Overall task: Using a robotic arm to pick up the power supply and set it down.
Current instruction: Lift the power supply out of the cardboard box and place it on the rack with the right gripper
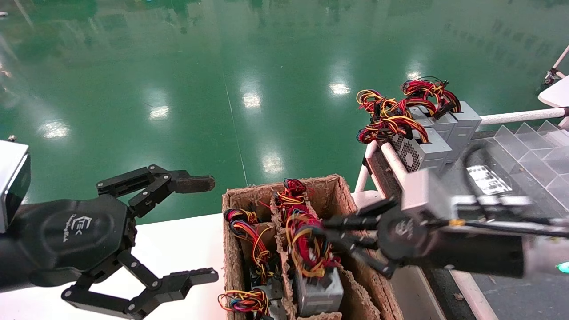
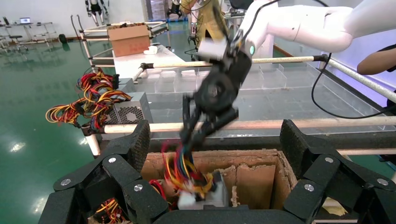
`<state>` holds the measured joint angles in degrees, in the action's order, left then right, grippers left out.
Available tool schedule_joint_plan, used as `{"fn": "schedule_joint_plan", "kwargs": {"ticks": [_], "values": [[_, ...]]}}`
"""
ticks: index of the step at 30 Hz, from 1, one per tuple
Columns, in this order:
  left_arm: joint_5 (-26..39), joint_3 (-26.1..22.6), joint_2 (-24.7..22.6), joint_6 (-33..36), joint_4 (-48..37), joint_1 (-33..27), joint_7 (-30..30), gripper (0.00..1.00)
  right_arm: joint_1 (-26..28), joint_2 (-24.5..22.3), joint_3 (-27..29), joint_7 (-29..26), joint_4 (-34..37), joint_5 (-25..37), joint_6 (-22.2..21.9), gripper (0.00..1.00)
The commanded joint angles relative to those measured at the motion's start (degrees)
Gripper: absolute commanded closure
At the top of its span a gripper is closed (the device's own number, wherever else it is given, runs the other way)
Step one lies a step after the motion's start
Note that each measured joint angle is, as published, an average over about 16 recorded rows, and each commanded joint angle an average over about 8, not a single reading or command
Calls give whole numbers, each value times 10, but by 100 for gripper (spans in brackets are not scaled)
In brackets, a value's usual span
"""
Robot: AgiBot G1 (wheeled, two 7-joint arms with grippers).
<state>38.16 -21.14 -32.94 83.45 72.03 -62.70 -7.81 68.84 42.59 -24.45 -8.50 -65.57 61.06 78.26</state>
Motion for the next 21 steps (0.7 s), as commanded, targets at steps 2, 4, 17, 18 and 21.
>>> {"fn": "schedule_joint_plan", "kwargs": {"ticks": [2,4,17,18,21], "values": [[0,0,0,0,0,0,0,0,-10,-22,23,2,-30,-23,-15,100],[0,0,0,0,0,0,0,0,-17,-37,41,5,-44,-39,-28,100],[0,0,0,0,0,0,0,0,-72,-133,159,45,-55,-122,-110,100],[0,0,0,0,0,0,0,0,-75,-139,166,48,-51,-124,-115,100],[0,0,0,0,0,0,0,0,-86,-158,181,56,-35,-127,-124,100]]}}
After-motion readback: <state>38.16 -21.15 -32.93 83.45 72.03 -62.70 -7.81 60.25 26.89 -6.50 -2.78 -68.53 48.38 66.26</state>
